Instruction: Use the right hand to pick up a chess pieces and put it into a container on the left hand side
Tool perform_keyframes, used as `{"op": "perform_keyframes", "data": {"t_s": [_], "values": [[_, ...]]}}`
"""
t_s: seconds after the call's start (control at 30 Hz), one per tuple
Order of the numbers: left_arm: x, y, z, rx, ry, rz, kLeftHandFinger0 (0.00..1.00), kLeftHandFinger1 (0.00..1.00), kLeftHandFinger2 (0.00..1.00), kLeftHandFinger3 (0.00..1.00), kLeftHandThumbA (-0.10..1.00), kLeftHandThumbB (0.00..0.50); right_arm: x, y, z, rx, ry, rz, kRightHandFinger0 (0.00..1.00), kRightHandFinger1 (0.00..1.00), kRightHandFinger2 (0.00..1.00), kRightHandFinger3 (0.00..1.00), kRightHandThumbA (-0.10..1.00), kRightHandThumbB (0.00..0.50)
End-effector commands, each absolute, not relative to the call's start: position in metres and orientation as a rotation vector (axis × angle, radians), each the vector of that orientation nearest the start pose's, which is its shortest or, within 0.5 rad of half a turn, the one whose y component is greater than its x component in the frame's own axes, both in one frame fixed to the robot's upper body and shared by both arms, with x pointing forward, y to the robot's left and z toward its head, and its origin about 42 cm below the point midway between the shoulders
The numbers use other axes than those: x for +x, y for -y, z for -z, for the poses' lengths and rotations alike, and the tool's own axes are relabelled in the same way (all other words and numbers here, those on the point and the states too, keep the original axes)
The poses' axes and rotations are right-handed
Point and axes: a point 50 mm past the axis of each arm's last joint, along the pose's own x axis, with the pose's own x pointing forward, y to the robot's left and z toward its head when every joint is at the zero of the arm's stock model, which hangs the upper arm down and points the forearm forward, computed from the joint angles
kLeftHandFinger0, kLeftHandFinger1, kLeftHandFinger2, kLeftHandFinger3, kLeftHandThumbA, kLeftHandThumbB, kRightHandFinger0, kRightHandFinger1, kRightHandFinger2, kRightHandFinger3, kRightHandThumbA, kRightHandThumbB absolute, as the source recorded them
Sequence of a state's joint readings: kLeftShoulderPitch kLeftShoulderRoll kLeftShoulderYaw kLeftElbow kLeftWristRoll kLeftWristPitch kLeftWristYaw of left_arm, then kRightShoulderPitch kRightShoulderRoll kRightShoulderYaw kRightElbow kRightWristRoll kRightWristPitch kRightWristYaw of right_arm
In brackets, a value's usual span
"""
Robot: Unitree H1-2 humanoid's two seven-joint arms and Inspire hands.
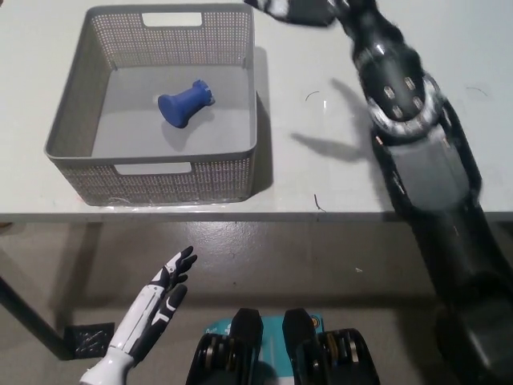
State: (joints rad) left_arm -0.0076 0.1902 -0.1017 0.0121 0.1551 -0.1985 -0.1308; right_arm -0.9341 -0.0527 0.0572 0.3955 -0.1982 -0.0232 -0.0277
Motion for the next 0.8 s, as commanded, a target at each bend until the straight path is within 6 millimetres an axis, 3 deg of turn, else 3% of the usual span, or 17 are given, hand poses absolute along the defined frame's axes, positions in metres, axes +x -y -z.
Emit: {"op": "perform_keyframes", "data": {"t_s": [0.0, 0.07, 0.1, 0.13, 0.17, 0.3, 0.4, 0.47, 0.6, 0.73, 0.77], "values": [[0.268, -0.237, -0.103, 0.343, 0.200, 0.243, 1.00, 1.00, 1.00, 1.00, 1.00, 0.189, 0.417, 0.205, -0.331, -0.136, 0.770, -0.002, 1.00, 1.00, 1.00, 1.00, 0.99, 0.275], [0.265, -0.239, -0.101, 0.336, 0.191, 0.233, 1.00, 1.00, 1.00, 1.00, 1.00, 0.190, 0.407, 0.207, -0.312, -0.134, 0.743, -0.011, 1.00, 1.00, 1.00, 1.00, 1.00, 0.263], [0.264, -0.239, -0.099, 0.329, 0.181, 0.226, 1.00, 1.00, 1.00, 1.00, 1.00, 0.190, 0.391, 0.214, -0.284, -0.153, 0.684, -0.021, 1.00, 1.00, 1.00, 1.00, 1.00, 0.259], [0.263, -0.240, -0.099, 0.328, 0.180, 0.224, 1.00, 1.00, 1.00, 1.00, 1.00, 0.188, 0.390, 0.214, -0.282, -0.156, 0.677, -0.024, 1.00, 1.00, 1.00, 1.00, 1.00, 0.260], [0.263, -0.240, -0.098, 0.334, 0.173, 0.219, 1.00, 1.00, 1.00, 1.00, 1.00, 0.190, 0.376, 0.221, -0.258, -0.168, 0.627, -0.032, 1.00, 1.00, 1.00, 1.00, 1.00, 0.227], [0.267, -0.240, -0.098, 0.352, 0.189, 0.221, 1.00, 1.00, 1.00, 1.00, 1.00, 0.177, 0.350, 0.232, -0.219, -0.195, 0.537, -0.041, 1.00, 1.00, 1.00, 1.00, 1.00, 0.191], [0.270, -0.243, -0.099, 0.350, 0.194, 0.207, 1.00, 1.00, 1.00, 1.00, 1.00, 0.160, 0.333, 0.237, -0.190, -0.173, 0.476, -0.043, 1.00, 1.00, 1.00, 1.00, 1.00, 0.236], [0.263, -0.246, -0.097, 0.339, 0.180, 0.201, 1.00, 1.00, 1.00, 1.00, 1.00, 0.163, 0.317, 0.239, -0.169, -0.175, 0.432, -0.032, 1.00, 1.00, 1.00, 1.00, 1.00, 0.226], [0.276, -0.249, -0.106, 0.332, 0.201, 0.179, 1.00, 1.00, 1.00, 1.00, 1.00, 0.175, 0.305, 0.237, -0.144, -0.104, 0.376, -0.036, 1.00, 1.00, 1.00, 1.00, 0.97, 0.213], [0.274, -0.251, -0.107, 0.330, 0.191, 0.168, 1.00, 1.00, 1.00, 1.00, 1.00, 0.176, 0.285, 0.237, -0.118, -0.072, 0.322, -0.032, 1.00, 1.00, 1.00, 1.00, 0.95, 0.220], [0.278, -0.253, -0.109, 0.319, 0.191, 0.167, 1.00, 1.00, 1.00, 1.00, 1.00, 0.185, 0.282, 0.237, -0.114, -0.072, 0.318, -0.040, 1.00, 1.00, 1.00, 1.00, 0.95, 0.203]]}}
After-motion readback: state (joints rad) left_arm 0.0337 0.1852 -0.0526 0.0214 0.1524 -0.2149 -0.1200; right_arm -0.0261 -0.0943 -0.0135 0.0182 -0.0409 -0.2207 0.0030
